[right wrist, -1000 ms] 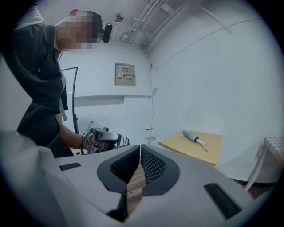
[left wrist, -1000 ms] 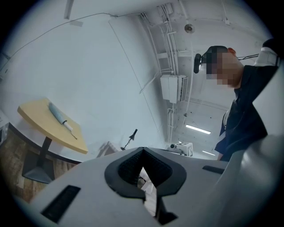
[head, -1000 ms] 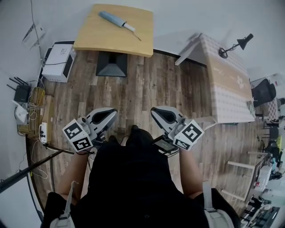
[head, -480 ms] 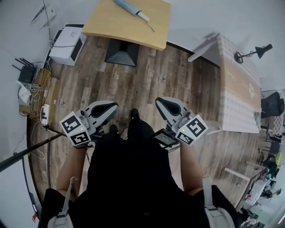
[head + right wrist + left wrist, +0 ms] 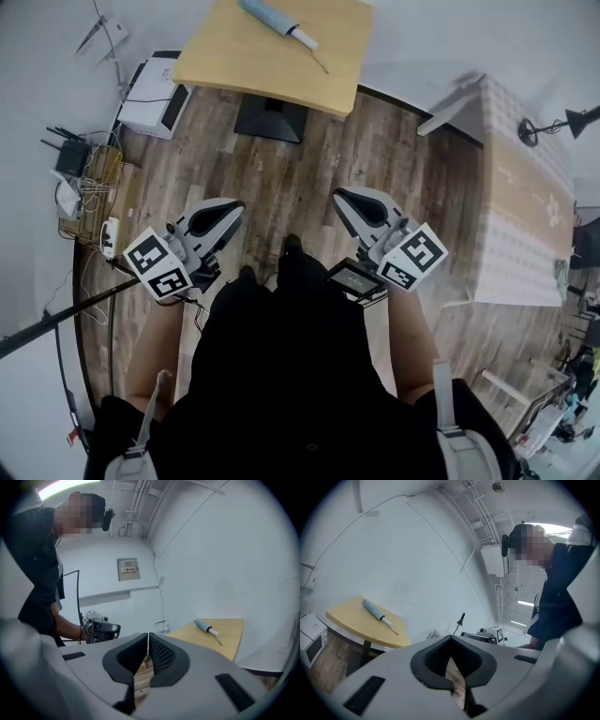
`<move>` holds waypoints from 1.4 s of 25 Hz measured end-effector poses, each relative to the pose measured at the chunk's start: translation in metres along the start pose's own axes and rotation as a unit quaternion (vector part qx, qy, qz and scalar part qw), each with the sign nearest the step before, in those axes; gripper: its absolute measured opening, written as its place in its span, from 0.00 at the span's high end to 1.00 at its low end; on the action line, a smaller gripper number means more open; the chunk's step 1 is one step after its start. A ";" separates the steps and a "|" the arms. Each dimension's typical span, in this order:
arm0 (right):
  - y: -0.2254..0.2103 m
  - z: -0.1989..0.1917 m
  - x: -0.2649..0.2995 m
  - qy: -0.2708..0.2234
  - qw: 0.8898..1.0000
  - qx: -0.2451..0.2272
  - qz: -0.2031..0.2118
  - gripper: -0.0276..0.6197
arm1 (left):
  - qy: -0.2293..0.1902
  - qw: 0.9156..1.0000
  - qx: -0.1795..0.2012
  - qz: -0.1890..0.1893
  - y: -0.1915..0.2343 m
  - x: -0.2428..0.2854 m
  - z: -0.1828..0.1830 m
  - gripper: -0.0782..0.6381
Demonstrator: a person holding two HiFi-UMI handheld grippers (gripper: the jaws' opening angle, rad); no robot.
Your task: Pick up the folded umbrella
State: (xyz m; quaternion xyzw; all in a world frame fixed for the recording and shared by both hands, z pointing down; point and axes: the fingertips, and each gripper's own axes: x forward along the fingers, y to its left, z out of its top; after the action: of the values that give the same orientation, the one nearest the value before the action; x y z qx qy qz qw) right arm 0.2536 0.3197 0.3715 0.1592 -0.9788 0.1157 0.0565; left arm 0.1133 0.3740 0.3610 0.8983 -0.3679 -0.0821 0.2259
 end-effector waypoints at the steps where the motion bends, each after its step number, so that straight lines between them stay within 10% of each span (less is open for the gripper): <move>1: -0.009 0.003 -0.002 -0.002 1.000 0.000 0.002 0.93 | 0.002 1.000 0.001 0.006 0.002 0.005 0.004 0.88; 16: -0.087 0.010 -0.002 -0.038 0.998 0.037 0.042 0.93 | -0.007 0.994 0.019 0.110 0.040 0.028 0.045 0.88; 35: -0.170 0.069 0.120 0.007 1.000 -0.003 -0.028 0.93 | -0.015 0.999 0.037 0.035 0.185 0.072 0.110 0.88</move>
State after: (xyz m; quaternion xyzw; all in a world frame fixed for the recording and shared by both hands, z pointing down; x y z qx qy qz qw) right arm 0.1907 0.1107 0.3581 0.1856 -0.9738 0.1126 0.0676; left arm 0.0152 0.1695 0.3511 0.8914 -0.4049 -0.0745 0.1896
